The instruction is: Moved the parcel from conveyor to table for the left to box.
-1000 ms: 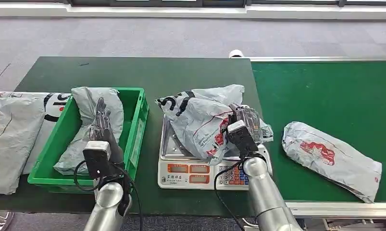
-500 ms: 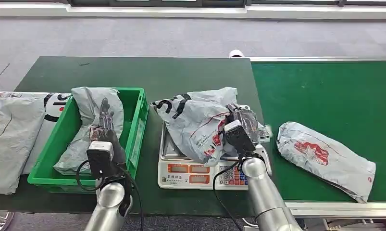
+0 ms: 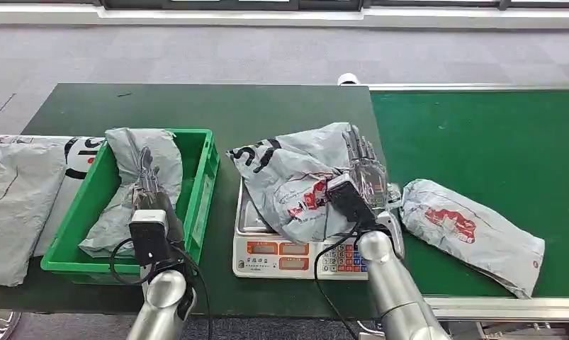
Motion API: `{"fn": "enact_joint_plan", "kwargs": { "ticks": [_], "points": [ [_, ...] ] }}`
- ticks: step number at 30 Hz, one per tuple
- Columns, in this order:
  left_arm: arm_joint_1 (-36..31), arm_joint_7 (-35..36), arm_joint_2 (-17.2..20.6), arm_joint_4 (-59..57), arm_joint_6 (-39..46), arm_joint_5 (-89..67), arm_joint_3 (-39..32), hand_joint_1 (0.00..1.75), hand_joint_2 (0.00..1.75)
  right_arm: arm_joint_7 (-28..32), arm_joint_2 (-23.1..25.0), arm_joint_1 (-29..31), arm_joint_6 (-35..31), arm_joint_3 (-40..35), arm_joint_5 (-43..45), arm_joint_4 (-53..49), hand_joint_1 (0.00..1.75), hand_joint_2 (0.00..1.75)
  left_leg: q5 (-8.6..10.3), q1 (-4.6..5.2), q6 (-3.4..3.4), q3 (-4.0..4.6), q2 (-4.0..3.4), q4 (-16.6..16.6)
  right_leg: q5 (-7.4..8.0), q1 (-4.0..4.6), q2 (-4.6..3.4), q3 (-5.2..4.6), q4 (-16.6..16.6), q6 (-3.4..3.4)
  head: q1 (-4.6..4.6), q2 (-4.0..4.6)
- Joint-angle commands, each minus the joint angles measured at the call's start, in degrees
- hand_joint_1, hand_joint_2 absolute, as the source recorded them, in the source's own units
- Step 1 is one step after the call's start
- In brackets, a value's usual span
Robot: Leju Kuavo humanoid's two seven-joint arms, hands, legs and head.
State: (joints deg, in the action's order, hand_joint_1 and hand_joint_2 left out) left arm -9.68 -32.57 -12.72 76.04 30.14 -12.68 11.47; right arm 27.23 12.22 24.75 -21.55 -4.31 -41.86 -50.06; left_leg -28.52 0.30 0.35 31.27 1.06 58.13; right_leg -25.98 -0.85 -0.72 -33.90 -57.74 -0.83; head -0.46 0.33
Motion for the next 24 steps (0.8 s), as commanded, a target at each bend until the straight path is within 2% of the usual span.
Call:
{"fn": "enact_joint_plan", "kwargs": {
  "ticks": [1, 4, 14, 17, 20, 21, 24],
  "points": [
    [-1.0, 0.2, 1.4, -2.5, 0.1, 0.2, 2.1, 0.00, 0.00, -0.3, -1.8, 3.7, 0.1, 1.1, -0.2, 5.1, 0.00, 1.75, 0.05, -0.04, -0.08, -0.10, -0.05, -0.1, 0.05, 0.05, 0.09, 0.12, 0.1, 0.05, 0.00, -0.02],
    [-1.5, -2.2, 0.8, -3.2, 2.6, -0.2, 1.6, 0.00, 0.00, 0.5, -1.8, 4.1, -0.3, 2.0, 0.1, 5.9, 0.00, 1.75, 0.03, -0.03, -0.05, -0.04, 0.00, 0.0, 0.02, 0.04, 0.08, 0.06, 0.1, 0.03, 0.00, 0.00],
    [-1.9, -3.4, 0.9, -4.3, 3.8, 0.3, 1.9, 0.00, 0.00, 1.1, -1.9, 4.2, -0.6, 2.1, 0.4, 5.9, 0.00, 1.75, 0.06, -0.05, -0.08, -0.12, -0.03, -0.1, 0.05, 0.06, 0.11, 0.14, 0.2, 0.05, 0.00, -0.02],
    [-2.5, -3.8, 1.1, -5.6, 5.4, -0.2, 2.2, 0.00, 0.00, 1.4, -2.3, 2.8, -0.6, 1.7, 0.8, 2.8, 0.00, 1.75, 0.11, -0.07, -0.11, -0.16, -0.01, -0.2, 0.09, 0.08, 0.18, 0.20, 0.3, 0.07, 0.00, 0.00],
    [-2.2, -0.4, 2.2, -6.0, 3.3, -2.5, 3.3, 0.00, 0.00, -2.1, -3.2, 0.2, 2.1, 0.7, -0.2, -3.5, 0.00, 1.75, 0.07, -0.03, -0.08, -0.10, 0.07, -0.1, 0.02, 0.05, 0.21, 0.14, 0.2, 0.05, 0.00, 0.00],
    [-1.3, 0.9, 2.6, -4.9, 1.2, -3.4, 3.1, 0.00, 0.00, -5.8, -3.8, -1.1, 5.1, 0.3, -1.1, -7.7, 0.00, 1.75, 0.05, -0.02, -0.06, -0.05, 0.09, -0.1, 0.01, 0.03, 0.20, 0.08, 0.1, 0.04, 0.00, 0.00],
    [0.6, 1.7, 2.9, -2.1, -0.2, -4.1, 1.8, 0.00, 0.00, -10.8, -4.8, -1.4, 10.6, 0.1, -2.3, -11.5, 0.00, 1.75, 0.04, -0.02, -0.07, -0.12, 0.03, -0.2, 0.00, 0.03, 0.16, 0.13, 0.1, 0.05, 0.00, 0.00]
  ]
}}
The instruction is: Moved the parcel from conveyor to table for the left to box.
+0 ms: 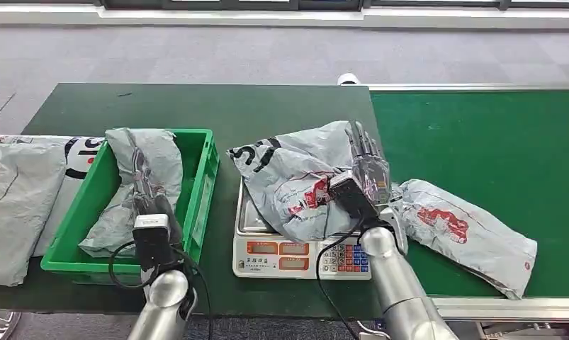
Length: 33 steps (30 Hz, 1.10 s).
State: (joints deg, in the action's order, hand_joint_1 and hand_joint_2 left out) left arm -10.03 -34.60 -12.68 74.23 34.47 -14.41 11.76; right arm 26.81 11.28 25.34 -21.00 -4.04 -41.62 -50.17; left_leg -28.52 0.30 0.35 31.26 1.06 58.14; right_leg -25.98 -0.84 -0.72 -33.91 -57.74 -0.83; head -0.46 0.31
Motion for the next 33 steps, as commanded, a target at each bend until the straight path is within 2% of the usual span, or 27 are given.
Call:
{"fn": "enact_joint_plan", "kwargs": {
  "ticks": [1, 5, 9, 33],
  "points": [
    [1.7, 3.9, 2.9, 0.7, -4.6, -2.5, 1.0, 0.00, 0.00, -11.8, -4.1, -1.5, 11.3, -0.4, -3.3, -11.0, 0.00, 1.75, 0.02, 0.00, -0.05, -0.03, -0.01, -0.1, 0.00, 0.01, 0.10, 0.04, 0.1, 0.03, 0.00, 0.02],
    [2.8, 4.5, 2.7, 1.8, -5.0, -3.3, -0.4, 0.00, 0.00, -16.1, -4.5, 2.1, 10.8, 0.6, -7.6, -4.4, 0.00, 1.75, 0.02, -0.04, -0.08, -0.11, -0.15, -0.2, 0.04, 0.05, 0.02, 0.13, 0.2, 0.05, 0.00, 0.02],
    [1.7, 4.5, 2.5, 1.0, -5.1, -3.4, -1.2, 0.00, 0.00, -17.2, -4.1, 2.2, 9.7, -1.0, -11.6, -2.0, 0.00, 1.75, 0.02, -0.01, -0.05, -0.01, -0.10, 0.0, 0.03, 0.01, -0.02, 0.02, 0.0, 0.03, 0.00, 0.02],
    [1.7, 4.5, 2.5, 1.2, -5.1, -3.5, -1.3, 0.00, 0.00, -17.4, -3.8, 1.9, 9.5, -1.1, -11.8, -2.2, 0.00, 1.75, 0.04, -0.06, -0.10, -0.11, -0.17, -0.2, 0.07, 0.06, -0.02, 0.12, 0.1, 0.07, 0.00, 0.02]
  ]
}}
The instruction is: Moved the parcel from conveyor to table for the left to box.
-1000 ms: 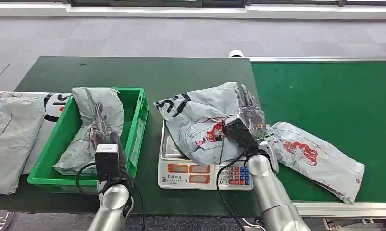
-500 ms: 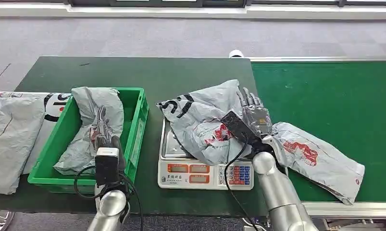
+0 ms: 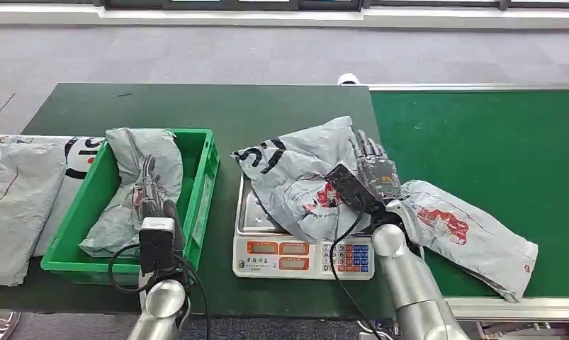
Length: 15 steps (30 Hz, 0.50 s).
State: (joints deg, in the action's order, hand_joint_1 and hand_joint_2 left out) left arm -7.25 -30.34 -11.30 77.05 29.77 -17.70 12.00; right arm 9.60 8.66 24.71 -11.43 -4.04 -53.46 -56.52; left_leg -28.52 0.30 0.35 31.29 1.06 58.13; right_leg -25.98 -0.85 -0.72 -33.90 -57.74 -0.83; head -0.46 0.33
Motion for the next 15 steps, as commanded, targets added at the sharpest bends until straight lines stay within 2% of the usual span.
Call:
{"fn": "enact_joint_plan", "kwargs": {
  "ticks": [1, 15],
  "points": [
    [-1.1, 0.3, 1.1, -1.7, -0.4, -0.2, -1.5, 0.00, 0.00, -0.2, -1.2, 2.5, -0.1, -1.1, 0.0, 4.1, 0.00, 1.75, 0.01, -0.04, -0.07, -0.08, -0.14, -0.1, 0.04, 0.05, -0.02, 0.06, 0.1, 0.05, 0.00, 0.00],
    [-1.1, 0.3, 1.1, -1.7, -0.4, -0.2, -1.5, 0.00, 0.00, -0.2, -1.2, 2.5, -0.1, -1.1, 0.0, 4.1, 0.00, 1.75, 0.03, -0.05, -0.08, -0.11, -0.15, -0.1, 0.06, 0.06, -0.02, 0.08, 0.1, 0.06, 0.00, 0.00]
  ]
}}
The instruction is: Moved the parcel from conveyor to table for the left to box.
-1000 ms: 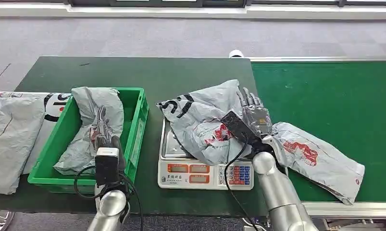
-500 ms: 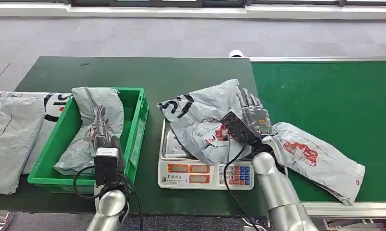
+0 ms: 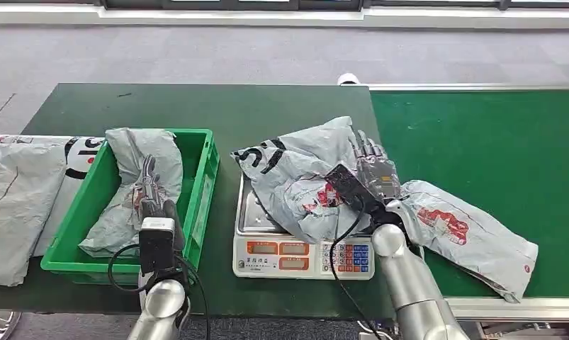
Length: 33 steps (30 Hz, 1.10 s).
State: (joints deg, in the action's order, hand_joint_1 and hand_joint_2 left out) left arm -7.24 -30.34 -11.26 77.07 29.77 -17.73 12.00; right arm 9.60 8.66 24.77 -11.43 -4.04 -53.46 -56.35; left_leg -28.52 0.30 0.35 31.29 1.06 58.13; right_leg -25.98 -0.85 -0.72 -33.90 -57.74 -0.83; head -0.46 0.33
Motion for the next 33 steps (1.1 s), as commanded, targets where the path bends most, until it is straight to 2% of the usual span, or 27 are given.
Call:
{"fn": "enact_joint_plan", "kwargs": {
  "ticks": [1, 4, 5, 6, 7, 8, 17, 31, 33],
  "points": [
    [-1.1, 0.3, 1.1, -1.7, -0.4, -0.1, -1.5, 0.00, 0.00, -0.2, -1.2, 2.5, -0.1, -1.1, 0.0, 3.9, 0.00, 1.75, 0.01, -0.03, -0.06, -0.09, -0.12, -0.1, 0.04, 0.04, -0.02, 0.06, 0.1, 0.04, 0.00, 0.00],
    [-1.1, 0.3, 1.1, -1.7, -0.4, -0.1, -1.5, 0.00, 0.00, -0.2, -1.2, 2.5, -0.1, -1.1, 0.0, 3.9, 0.00, 1.75, 0.01, -0.05, -0.07, -0.08, -0.12, -0.1, 0.04, 0.06, -0.01, 0.07, 0.1, 0.05, 0.00, -0.02],
    [-0.4, -4.2, 0.0, 0.2, -0.2, 0.7, -1.7, 0.00, 0.00, 14.2, 1.8, -2.3, -6.6, 2.2, 14.4, -9.1, 0.00, 1.75, 0.03, -0.06, -0.09, -0.13, -0.16, -0.1, 0.06, 0.07, -0.01, 0.11, 0.2, 0.06, 0.00, -0.02],
    [0.4, -3.7, -0.5, 2.1, -0.3, 0.4, -1.3, 0.00, 0.00, 17.5, 1.2, -6.8, -3.3, -0.5, 16.7, -21.5, 0.00, 1.75, 0.01, -0.04, -0.07, -0.09, -0.12, -0.1, 0.03, 0.05, -0.02, 0.06, 0.1, 0.04, 0.00, 0.00],
    [0.7, -2.2, -0.6, 3.3, -0.1, -0.4, -0.6, 0.00, 0.00, 11.1, 0.3, -9.8, -0.6, -2.6, 16.0, -31.1, 0.00, 1.75, 0.00, -0.06, -0.10, -0.03, -0.09, -0.1, 0.00, 0.07, 0.06, 0.02, 0.1, 0.07, 0.00, 0.00],
    [0.8, -1.8, -0.5, 3.7, 0.1, -0.5, -0.3, 0.00, 0.00, 9.3, -0.1, -10.6, 0.0, -3.2, 15.9, -33.5, 0.00, 1.75, -0.02, -0.02, -0.08, 0.11, 0.07, 0.0, -0.07, 0.03, 0.19, -0.08, 0.0, 0.05, 0.00, -0.02],
    [0.9, -2.1, -0.3, 3.1, 0.7, 0.0, -0.4, 0.00, 0.00, 10.6, -0.7, -10.0, -1.9, -3.6, 16.6, -29.2, 0.00, 1.75, -0.07, -0.03, -0.07, 0.00, 0.03, -0.1, -0.10, 0.04, 0.17, 0.02, 0.0, 0.07, 0.00, 0.00],
    [0.4, -3.7, -0.3, 3.1, 2.1, 2.5, -0.1, 0.00, 0.00, 11.4, -1.2, -10.2, -3.5, -3.9, 17.6, -28.8, 0.00, 1.75, -0.05, -0.06, -0.10, -0.14, 0.01, -0.1, -0.07, 0.07, 0.19, 0.15, 0.1, 0.08, 0.00, 0.00],
    [-0.5, -3.6, 0.0, 2.2, 2.9, 1.4, 0.8, 0.00, 0.00, 13.2, -0.8, -11.0, -5.1, -3.9, 18.7, -30.5, 0.00, 1.75, -0.01, -0.11, -0.14, -0.28, -0.07, -0.3, -0.01, 0.12, 0.18, 0.29, 0.3, 0.11, 0.00, 0.00]
  ]
}}
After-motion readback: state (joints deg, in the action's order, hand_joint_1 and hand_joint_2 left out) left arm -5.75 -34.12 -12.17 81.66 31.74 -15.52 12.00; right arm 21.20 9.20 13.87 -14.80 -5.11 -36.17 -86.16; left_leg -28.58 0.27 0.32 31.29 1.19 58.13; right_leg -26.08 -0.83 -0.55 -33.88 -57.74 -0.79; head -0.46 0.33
